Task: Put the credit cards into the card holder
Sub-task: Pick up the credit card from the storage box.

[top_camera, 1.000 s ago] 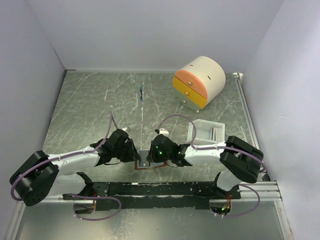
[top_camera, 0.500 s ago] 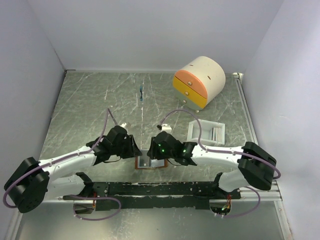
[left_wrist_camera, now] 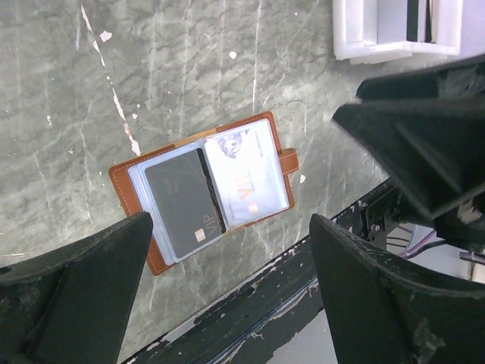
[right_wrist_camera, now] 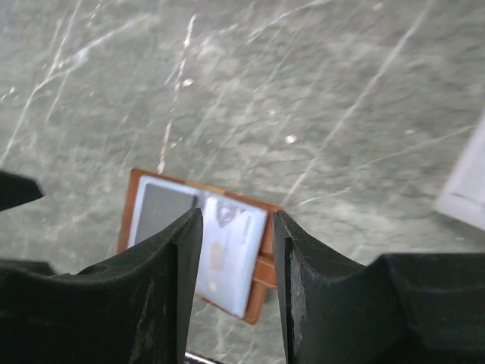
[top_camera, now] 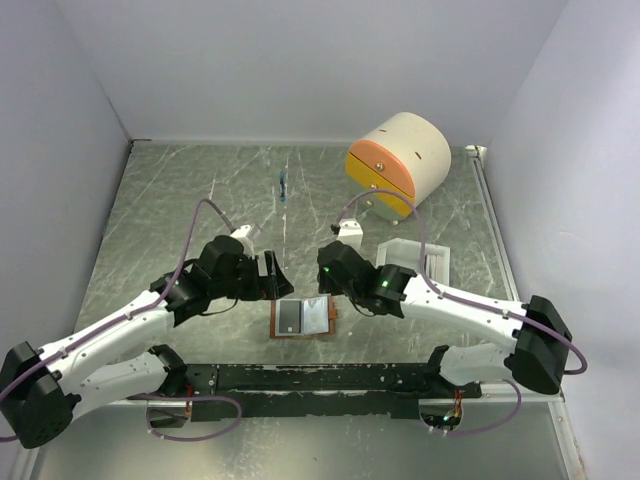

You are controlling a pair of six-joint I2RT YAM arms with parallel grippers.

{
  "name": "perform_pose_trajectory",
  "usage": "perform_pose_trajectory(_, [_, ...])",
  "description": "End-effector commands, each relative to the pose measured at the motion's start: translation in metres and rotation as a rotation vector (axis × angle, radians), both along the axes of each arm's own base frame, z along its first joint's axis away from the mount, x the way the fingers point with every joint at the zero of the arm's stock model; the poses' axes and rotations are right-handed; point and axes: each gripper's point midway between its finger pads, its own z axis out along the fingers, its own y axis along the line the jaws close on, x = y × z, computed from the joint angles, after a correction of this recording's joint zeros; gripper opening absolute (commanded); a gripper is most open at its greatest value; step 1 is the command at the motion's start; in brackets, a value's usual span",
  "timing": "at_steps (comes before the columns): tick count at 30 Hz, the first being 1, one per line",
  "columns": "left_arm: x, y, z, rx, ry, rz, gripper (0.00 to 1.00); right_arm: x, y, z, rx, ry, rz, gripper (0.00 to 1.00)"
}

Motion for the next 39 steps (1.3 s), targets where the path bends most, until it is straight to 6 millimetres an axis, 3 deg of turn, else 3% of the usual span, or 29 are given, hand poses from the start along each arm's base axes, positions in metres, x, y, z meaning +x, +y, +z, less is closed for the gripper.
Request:
perform_pose_trajectory(1, [-0.003, 0.004, 0.023, 0.032, -0.071, -0.064, 0.97, 0.019, -0.047, 0.019, -0.175, -0.075, -0.108, 0.43])
perform_pose_trajectory(7, [-0.007, 0.005, 0.047, 0.060, -0.147, -0.155, 0.95, 0.040, -0.099, 0.023, -0.301, -0.053, -0.312, 0.42])
perform_pose_trajectory(10, [-0.006, 0.010, 0.046, 0.103, -0.171, -0.174, 0.95, 0.048, -0.123, 0.027, -0.358, -0.039, -0.402, 0.42])
perform_pose_trajectory(18, [-0.016, 0.009, 0.049, 0.057, -0.176, -0.203, 0.93, 0.068, -0.183, 0.011, -0.454, 0.010, -0.582, 0.45])
perform_pose_trajectory(25, [-0.020, 0.018, 0.058, 0.051, -0.202, -0.185, 0.94, 0.085, -0.221, -0.003, -0.537, 0.053, -0.661, 0.45])
perform_pose_trajectory(31, [-0.021, 0.018, 0.057, 0.044, -0.209, -0.181, 0.94, 0.094, -0.242, -0.018, -0.617, 0.095, -0.705, 0.52])
perform_pose_trajectory(37, [-0.021, 0.018, 0.056, 0.051, -0.203, -0.182, 0.94, 0.098, -0.264, -0.032, -0.682, 0.120, -0.750, 0.51])
perform_pose_trajectory(39, [-0.020, 0.019, 0.058, 0.048, -0.211, -0.176, 0.94, 0.091, -0.271, -0.047, -0.716, 0.156, -0.743, 0.53])
